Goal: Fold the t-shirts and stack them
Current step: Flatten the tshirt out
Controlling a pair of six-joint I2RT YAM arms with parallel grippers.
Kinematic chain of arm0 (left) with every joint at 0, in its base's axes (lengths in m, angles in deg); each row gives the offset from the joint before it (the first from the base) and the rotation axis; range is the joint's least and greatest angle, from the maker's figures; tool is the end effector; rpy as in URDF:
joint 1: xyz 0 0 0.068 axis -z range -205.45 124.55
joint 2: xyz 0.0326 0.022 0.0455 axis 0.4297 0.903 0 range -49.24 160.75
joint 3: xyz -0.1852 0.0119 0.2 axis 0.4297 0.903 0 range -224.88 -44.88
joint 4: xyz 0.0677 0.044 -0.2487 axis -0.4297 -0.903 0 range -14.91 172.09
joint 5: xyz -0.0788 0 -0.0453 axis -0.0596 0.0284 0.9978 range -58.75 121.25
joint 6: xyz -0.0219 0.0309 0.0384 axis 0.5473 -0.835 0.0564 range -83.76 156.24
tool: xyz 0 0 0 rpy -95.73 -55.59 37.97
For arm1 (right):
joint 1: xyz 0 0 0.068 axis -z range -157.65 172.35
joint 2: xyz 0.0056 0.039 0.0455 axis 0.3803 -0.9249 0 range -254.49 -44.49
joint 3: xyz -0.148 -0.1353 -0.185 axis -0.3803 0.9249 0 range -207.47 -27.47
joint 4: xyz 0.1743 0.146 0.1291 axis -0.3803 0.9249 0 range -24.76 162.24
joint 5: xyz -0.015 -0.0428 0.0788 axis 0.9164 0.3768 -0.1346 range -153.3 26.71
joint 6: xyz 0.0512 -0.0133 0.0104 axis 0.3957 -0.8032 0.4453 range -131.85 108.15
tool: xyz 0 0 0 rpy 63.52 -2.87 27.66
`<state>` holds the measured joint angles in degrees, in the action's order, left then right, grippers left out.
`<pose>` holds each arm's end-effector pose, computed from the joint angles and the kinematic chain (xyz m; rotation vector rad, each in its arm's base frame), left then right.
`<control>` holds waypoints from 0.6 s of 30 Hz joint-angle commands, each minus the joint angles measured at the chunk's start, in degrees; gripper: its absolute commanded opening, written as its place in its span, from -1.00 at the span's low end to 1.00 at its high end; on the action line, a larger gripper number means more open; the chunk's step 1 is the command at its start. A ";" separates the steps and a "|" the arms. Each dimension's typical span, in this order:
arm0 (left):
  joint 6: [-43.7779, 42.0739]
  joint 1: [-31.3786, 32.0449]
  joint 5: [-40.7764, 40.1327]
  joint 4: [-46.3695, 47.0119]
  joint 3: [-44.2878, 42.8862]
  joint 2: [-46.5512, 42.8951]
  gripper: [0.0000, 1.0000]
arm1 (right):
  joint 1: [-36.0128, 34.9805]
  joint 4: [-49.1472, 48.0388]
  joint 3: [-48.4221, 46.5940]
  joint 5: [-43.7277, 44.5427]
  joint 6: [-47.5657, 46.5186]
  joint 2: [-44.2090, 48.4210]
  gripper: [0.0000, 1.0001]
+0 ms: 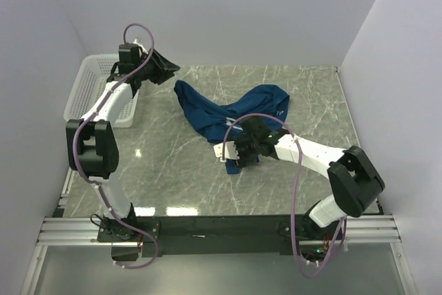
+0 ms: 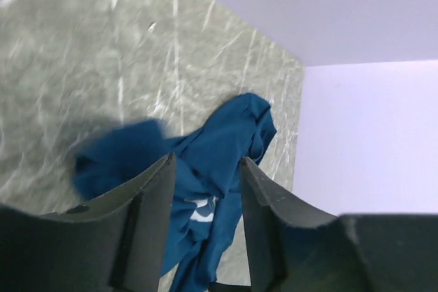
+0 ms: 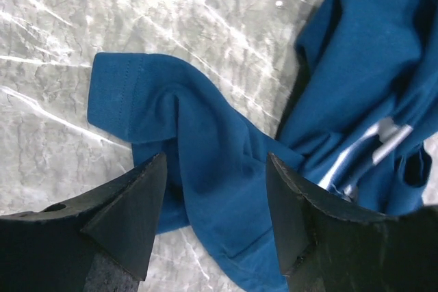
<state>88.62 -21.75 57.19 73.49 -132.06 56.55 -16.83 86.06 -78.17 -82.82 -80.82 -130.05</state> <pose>0.4356 -0.0438 0.2977 -0.6099 2.0802 -1.0519 0.2216 0.1959 0.1971 -2.0786 1.3440 0.2148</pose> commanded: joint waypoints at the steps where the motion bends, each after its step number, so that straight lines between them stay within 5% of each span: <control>1: -8.14 0.34 -1.84 0.60 -3.18 -6.46 -0.02 | -0.81 1.24 -3.26 -0.42 -1.70 -2.85 0.32; 4: -13.77 0.34 -7.01 2.61 4.80 -17.26 0.15 | -1.07 -0.07 -3.88 0.37 -0.91 -5.23 0.31; 9: -16.53 0.16 -13.27 5.52 24.57 -40.38 0.99 | -0.99 -0.70 -7.13 3.18 3.04 -9.53 0.12; 11: -16.43 -0.01 -13.11 5.26 32.75 -49.40 0.99 | -0.99 0.09 -6.87 3.18 3.40 -8.84 -0.22; 12: -16.35 -0.10 -12.58 4.83 35.21 -51.98 0.99 | -0.81 0.80 -6.26 2.75 4.01 -6.14 -0.65; 14: -16.52 -0.19 -9.78 2.12 40.75 -58.38 0.99 | 0.24 1.50 -2.93 0.90 5.85 1.92 -1.00; 18: -12.67 -0.19 -4.59 -1.07 47.00 -64.57 0.99 | 9.07 6.75 3.40 -2.35 9.90 21.01 -1.00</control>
<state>74.52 -21.68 48.27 76.40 -89.24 -6.96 -14.84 88.44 -76.66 -81.95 -75.01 -123.82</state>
